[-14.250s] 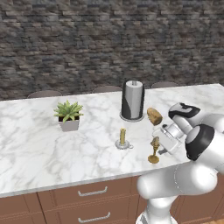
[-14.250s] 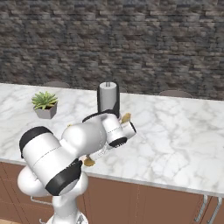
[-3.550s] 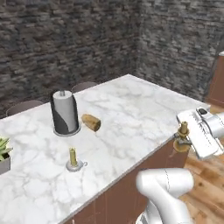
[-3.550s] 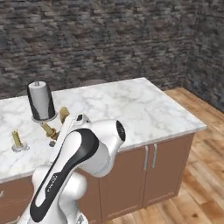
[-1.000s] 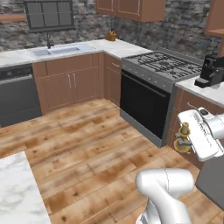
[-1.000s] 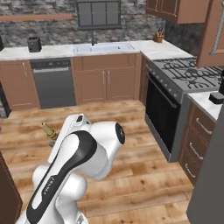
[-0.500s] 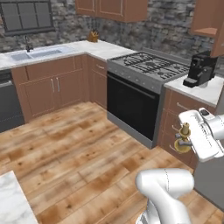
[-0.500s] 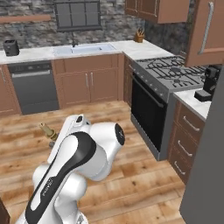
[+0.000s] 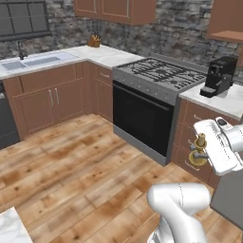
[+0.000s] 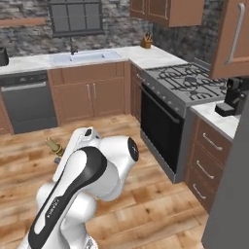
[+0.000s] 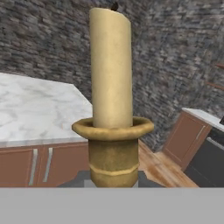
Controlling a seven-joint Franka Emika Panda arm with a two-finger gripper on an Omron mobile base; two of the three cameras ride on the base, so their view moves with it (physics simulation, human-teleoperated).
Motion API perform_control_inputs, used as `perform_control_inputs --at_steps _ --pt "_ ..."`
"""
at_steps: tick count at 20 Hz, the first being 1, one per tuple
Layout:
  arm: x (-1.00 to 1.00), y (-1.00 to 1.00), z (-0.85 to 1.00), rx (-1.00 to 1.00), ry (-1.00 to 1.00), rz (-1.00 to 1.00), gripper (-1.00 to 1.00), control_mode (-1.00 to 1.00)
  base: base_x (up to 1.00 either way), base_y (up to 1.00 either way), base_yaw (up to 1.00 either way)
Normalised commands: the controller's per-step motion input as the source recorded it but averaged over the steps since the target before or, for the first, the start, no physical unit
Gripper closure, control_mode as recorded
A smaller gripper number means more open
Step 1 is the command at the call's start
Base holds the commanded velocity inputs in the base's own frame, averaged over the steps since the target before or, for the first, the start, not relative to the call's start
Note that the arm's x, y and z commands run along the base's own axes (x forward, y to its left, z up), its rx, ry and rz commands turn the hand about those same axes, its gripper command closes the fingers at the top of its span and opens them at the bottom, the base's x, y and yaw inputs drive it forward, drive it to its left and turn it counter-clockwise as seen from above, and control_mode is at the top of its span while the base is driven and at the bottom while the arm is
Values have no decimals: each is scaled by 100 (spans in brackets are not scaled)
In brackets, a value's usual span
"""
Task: Pick the candle and candle from the dining table and place them in the open cabinet. Close the cabinet after placing the objects.
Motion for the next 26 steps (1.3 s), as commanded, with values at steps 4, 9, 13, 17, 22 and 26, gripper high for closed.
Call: perform_control_inputs --at_steps 4,9,13,17,22,26 --pt "0 0 0 0 0 0 100 100 50 0 -19" --pt "0 0 0 0 0 0 100 100 48 0 -21" --pt "0 0 0 0 0 0 100 100 49 0 -21" --pt "0 0 0 0 0 0 100 100 52 0 -19" --pt "0 0 0 0 0 0 100 100 57 0 -15" --pt "0 0 0 0 0 0 100 100 57 0 -13"
